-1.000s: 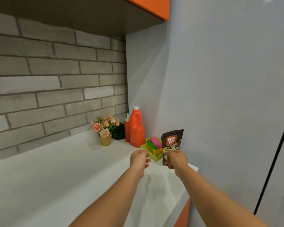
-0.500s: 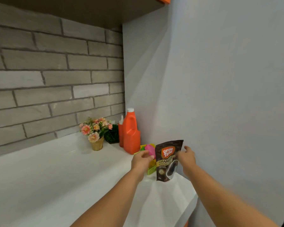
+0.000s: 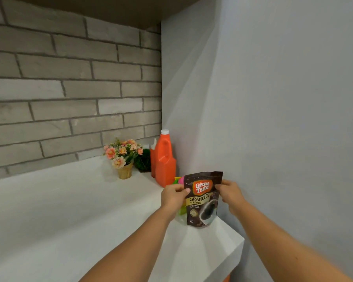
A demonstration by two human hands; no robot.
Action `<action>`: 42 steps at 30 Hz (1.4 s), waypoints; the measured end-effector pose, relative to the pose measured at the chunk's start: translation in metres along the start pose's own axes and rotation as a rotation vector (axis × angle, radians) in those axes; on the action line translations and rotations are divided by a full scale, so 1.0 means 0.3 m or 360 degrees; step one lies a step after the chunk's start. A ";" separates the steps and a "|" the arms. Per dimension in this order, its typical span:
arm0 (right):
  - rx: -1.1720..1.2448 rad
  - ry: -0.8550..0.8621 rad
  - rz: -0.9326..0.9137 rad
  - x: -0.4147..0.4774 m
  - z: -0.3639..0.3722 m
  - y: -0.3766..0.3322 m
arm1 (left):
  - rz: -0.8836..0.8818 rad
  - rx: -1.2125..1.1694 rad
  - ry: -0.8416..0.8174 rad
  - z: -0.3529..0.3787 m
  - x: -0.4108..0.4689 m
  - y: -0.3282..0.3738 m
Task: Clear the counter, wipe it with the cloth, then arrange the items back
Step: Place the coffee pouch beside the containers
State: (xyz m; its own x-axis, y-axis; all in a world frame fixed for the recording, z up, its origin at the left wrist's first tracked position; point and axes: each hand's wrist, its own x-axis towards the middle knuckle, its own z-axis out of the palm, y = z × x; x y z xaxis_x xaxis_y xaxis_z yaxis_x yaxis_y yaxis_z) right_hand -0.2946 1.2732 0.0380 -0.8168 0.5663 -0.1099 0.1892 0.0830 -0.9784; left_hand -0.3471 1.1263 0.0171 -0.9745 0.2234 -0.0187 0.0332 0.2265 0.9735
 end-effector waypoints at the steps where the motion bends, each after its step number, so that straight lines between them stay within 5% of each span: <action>1: -0.0002 -0.0019 -0.0016 0.004 0.003 -0.003 | 0.0009 -0.0018 0.0017 -0.008 -0.004 0.004; 14: -0.0132 -0.0394 -0.0189 -0.087 0.288 -0.089 | -0.0065 -0.0092 0.0432 -0.323 -0.093 -0.023; 28: -0.0296 -0.0850 -0.0438 -0.364 0.937 -0.183 | -0.0138 -0.0130 0.0906 -1.014 -0.237 -0.173; 42: -0.0422 -0.0956 -0.0692 -0.563 1.536 -0.196 | -0.0335 -0.0154 0.1321 -1.508 -0.293 -0.393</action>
State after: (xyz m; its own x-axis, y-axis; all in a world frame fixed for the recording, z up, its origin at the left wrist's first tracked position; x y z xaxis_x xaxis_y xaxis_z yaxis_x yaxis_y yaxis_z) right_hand -0.4188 0.7948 0.0335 -0.9878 -0.0957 0.1233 -0.1527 0.4311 -0.8893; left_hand -0.3656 0.6510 0.0070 -0.8062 -0.5881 -0.0651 -0.1488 0.0950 0.9843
